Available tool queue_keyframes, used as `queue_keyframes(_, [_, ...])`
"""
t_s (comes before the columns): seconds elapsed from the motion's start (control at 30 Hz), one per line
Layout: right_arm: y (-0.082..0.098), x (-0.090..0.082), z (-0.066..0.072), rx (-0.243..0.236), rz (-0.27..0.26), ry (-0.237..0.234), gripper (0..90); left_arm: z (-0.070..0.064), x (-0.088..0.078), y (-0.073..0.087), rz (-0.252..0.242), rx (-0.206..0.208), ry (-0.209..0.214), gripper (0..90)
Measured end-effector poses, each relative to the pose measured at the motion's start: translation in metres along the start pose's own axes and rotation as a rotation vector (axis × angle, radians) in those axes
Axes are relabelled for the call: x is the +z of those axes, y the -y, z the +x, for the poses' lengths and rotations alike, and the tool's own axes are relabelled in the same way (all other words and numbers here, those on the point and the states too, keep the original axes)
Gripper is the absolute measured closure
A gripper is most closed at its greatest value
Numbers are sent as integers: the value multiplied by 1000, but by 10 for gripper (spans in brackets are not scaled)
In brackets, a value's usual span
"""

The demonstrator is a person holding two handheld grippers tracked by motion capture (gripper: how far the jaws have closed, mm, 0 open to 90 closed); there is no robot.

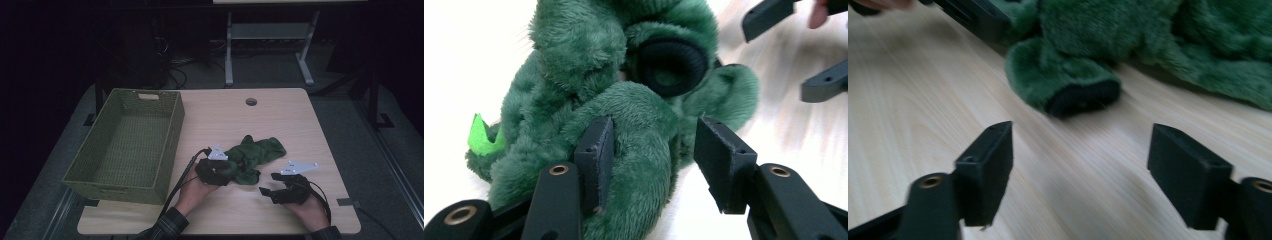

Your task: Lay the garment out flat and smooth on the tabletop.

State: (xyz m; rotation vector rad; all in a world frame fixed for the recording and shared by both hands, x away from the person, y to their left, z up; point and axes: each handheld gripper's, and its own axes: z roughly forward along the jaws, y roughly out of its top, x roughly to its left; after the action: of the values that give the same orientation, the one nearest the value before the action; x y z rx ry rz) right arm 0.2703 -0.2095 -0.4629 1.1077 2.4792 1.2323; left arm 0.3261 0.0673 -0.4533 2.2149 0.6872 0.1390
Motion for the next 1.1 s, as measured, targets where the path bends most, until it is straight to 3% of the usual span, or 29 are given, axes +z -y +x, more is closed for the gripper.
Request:
queue_keyframes(0.13, [-3,4,3,7,1,-17,358,3,2,1,7,1,-7,510])
queue_keyframes(0.43, [-9,17,7,-2,23,-43,524,11,3,4,-7,-31,1,704])
queue_keyframes(0.63, [-14,24,10,-9,42,-57,783,13,-1,4,-39,-57,41,765])
queue_keyframes(1.0, [-12,8,0,-18,18,-15,825,9,-12,-2,-79,-60,83,788])
queue_keyframes(1.03, [-11,4,-2,-41,20,5,825,7,-15,-3,-84,-58,90,788])
queue_keyframes(1.1, [-11,2,-2,-40,21,9,825,7,-16,-4,-92,-54,93,788])
